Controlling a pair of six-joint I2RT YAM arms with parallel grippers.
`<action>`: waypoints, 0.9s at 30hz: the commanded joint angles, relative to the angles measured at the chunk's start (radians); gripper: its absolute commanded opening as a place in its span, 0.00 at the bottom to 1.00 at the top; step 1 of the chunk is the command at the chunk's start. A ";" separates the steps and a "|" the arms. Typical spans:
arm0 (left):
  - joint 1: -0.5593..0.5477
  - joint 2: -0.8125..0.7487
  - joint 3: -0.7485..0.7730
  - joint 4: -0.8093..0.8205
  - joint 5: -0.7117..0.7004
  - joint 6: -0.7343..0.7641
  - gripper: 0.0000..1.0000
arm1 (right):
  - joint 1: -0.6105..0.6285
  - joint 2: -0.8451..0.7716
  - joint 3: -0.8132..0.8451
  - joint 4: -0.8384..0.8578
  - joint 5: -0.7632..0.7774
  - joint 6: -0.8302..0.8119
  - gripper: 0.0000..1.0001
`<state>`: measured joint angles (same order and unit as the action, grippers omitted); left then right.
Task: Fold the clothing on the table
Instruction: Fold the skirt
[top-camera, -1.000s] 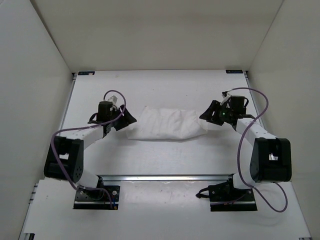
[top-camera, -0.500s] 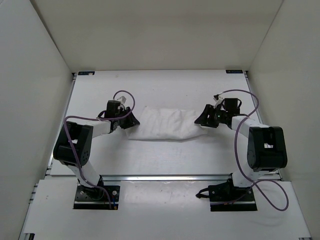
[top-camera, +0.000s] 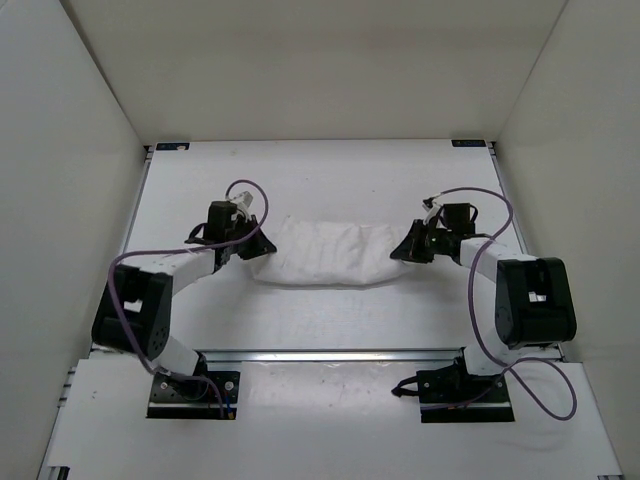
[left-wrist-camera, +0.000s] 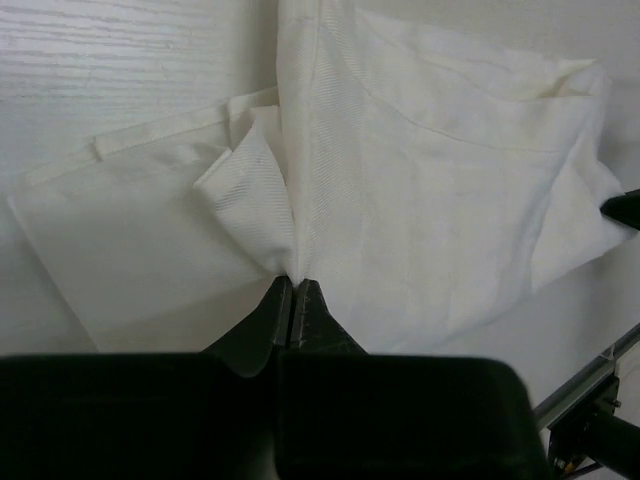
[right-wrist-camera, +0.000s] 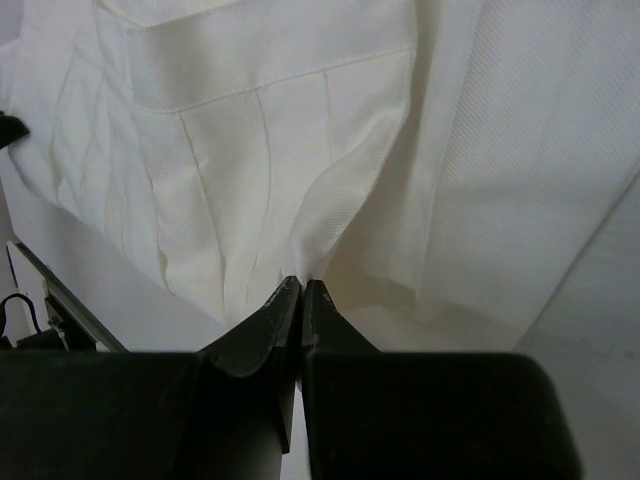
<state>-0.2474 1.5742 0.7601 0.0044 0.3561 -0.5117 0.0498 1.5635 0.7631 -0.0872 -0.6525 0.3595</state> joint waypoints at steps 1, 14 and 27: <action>-0.015 -0.169 -0.050 -0.049 -0.017 0.016 0.00 | 0.004 -0.049 -0.016 0.012 0.042 0.026 0.00; -0.016 -0.335 -0.315 -0.103 -0.112 -0.007 0.00 | 0.024 -0.039 -0.088 -0.003 0.190 0.105 0.00; 0.004 -0.348 -0.096 -0.211 -0.164 0.025 0.53 | 0.107 -0.124 -0.025 -0.019 0.204 0.032 0.38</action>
<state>-0.2474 1.2720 0.5228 -0.1524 0.2371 -0.5167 0.1215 1.5330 0.6823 -0.1165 -0.5053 0.4419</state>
